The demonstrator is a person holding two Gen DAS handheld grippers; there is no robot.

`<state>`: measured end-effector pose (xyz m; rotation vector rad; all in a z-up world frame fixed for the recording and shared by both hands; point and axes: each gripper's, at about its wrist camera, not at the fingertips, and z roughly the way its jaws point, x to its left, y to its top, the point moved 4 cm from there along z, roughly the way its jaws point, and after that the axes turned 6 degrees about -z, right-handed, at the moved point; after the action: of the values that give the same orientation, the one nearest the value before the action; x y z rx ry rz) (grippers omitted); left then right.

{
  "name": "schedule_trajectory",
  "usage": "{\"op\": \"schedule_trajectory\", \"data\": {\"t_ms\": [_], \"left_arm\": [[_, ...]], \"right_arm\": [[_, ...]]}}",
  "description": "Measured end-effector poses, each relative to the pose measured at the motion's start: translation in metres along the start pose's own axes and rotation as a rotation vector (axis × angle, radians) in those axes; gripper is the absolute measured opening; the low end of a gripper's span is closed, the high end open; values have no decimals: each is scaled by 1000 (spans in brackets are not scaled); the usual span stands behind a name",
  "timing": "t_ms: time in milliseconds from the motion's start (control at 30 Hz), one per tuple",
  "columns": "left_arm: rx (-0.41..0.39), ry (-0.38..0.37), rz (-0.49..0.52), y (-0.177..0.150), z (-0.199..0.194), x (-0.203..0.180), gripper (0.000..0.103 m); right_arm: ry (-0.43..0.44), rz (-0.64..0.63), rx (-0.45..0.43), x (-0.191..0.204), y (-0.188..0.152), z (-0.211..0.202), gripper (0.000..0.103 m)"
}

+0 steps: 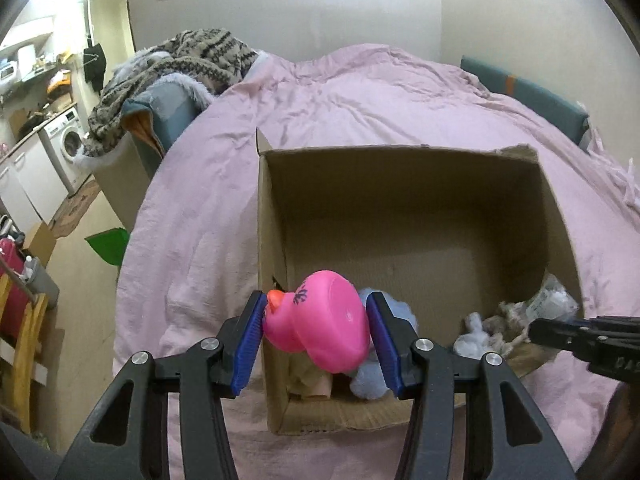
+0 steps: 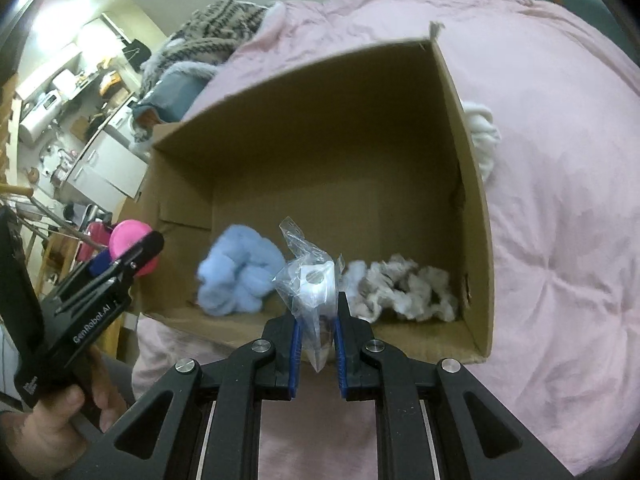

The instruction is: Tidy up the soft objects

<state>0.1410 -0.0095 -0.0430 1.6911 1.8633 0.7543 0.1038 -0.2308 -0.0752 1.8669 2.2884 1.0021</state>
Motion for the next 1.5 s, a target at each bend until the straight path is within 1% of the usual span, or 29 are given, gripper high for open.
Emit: {"op": "schedule_trajectory", "data": {"t_ms": [67, 133, 167, 333, 500, 633, 700, 733, 767, 833, 867, 900, 933, 967, 1033, 1067, 1233, 1333, 1367, 1433, 1467, 1500], "left_arm": [[-18, -5, 24, 0, 0, -4, 47], [2, -54, 17, -1, 2, -8, 47], [5, -67, 9, -1, 2, -8, 47], [14, -75, 16, -1, 4, -11, 47], [22, -85, -11, 1, 6, -10, 48], [27, -98, -5, 0, 6, -14, 48], [27, -95, -1, 0, 5, -15, 54], [25, -90, -2, 1, 3, -16, 62], [21, -93, -7, 1, 2, -16, 69], [10, -96, -24, 2, -1, -16, 73], [10, -94, -30, 2, -2, -16, 74], [13, -92, -32, 2, -2, -16, 74], [17, -90, -35, 3, -2, -16, 74], [19, -95, -39, 3, -2, -15, 74], [27, -105, -45, 3, -3, -14, 74], [31, -102, -45, 4, -4, -14, 74], [18, -90, -54, 8, -12, -11, 74], [19, -79, -66, 9, -18, -9, 75], [18, -73, -70, 9, -21, -8, 77], [9, -51, -88, 10, -30, -3, 82], [4, -47, -98, 10, -34, -1, 85], [0, -49, -108, 11, -38, 2, 86]], "right_arm": [[-7, 2, 4, -1, -1, 2, 15], [-12, -3, 2, 0, 0, 3, 16], [-10, -3, 6, 0, 0, 5, 15], [-16, 3, 26, 0, -1, 13, 15], [-10, 12, 23, 0, -1, 14, 16], [-4, 18, 22, -1, -1, 13, 16], [0, 20, 20, -2, -1, 13, 17], [1, 22, 19, -2, -1, 13, 18], [3, 24, 18, -2, -1, 13, 21], [10, 26, 12, -1, -1, 11, 25], [9, 26, 5, -1, 0, 10, 32], [7, 27, -7, -1, 0, 8, 47], [10, 30, -18, -1, 1, 6, 59], [16, 36, -41, -1, 3, 3, 77], [5, 33, -91, 0, 6, -6, 78], [0, 27, -102, 0, 7, -8, 78], [-39, 36, -91, -6, 9, -12, 79], [-58, 38, -115, -7, 12, -21, 79], [-71, 37, -126, -7, 12, -26, 79], [-113, 41, -134, -5, 11, -34, 88], [-116, 34, -144, -2, 10, -39, 98], [-111, 26, -158, 2, 9, -45, 101]]}}
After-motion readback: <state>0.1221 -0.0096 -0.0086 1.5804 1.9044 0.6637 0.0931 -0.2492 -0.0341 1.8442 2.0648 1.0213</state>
